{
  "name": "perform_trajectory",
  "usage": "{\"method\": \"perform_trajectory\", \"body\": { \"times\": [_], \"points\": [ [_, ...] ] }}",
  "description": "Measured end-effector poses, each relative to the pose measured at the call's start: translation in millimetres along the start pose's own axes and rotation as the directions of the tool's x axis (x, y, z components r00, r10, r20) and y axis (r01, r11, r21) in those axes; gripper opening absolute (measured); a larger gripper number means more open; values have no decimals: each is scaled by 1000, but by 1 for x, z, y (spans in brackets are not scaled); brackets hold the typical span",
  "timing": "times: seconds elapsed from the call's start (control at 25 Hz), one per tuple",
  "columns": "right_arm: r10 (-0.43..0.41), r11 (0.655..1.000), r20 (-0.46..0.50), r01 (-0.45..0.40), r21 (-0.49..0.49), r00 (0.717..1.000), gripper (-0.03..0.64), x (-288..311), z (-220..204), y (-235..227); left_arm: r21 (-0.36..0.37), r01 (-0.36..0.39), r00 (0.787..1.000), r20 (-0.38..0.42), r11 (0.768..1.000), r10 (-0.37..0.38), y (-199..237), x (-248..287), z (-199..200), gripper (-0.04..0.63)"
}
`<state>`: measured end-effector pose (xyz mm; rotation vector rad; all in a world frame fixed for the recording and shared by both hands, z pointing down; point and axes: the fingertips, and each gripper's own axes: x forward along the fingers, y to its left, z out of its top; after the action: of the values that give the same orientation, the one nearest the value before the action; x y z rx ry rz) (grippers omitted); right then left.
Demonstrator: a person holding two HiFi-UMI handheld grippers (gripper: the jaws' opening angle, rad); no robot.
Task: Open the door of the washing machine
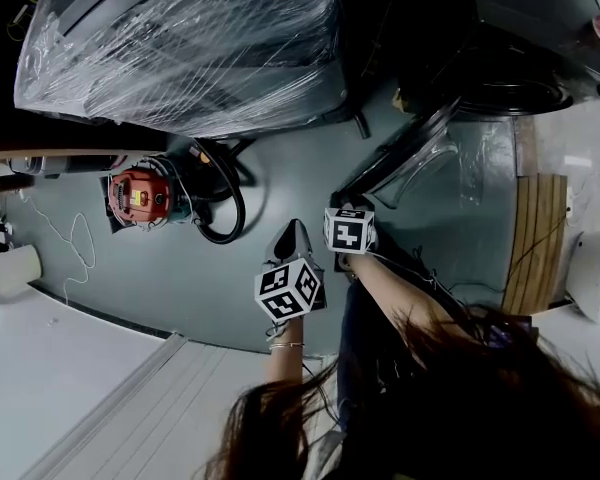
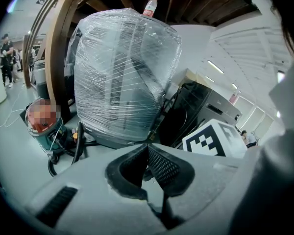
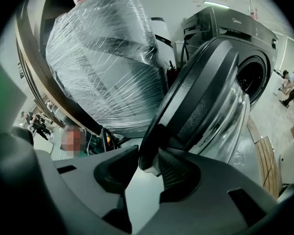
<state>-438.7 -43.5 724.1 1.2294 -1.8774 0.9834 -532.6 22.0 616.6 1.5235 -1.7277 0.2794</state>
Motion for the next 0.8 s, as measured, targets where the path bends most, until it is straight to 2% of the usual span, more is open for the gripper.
{"method": "perform_trajectory", "body": {
  "times": [0.8],
  "points": [
    [21, 999, -7, -21, -38, 1000, 115, 31, 41, 30, -60, -63, 998, 9, 996, 63, 27, 9, 12, 12]
  ]
}}
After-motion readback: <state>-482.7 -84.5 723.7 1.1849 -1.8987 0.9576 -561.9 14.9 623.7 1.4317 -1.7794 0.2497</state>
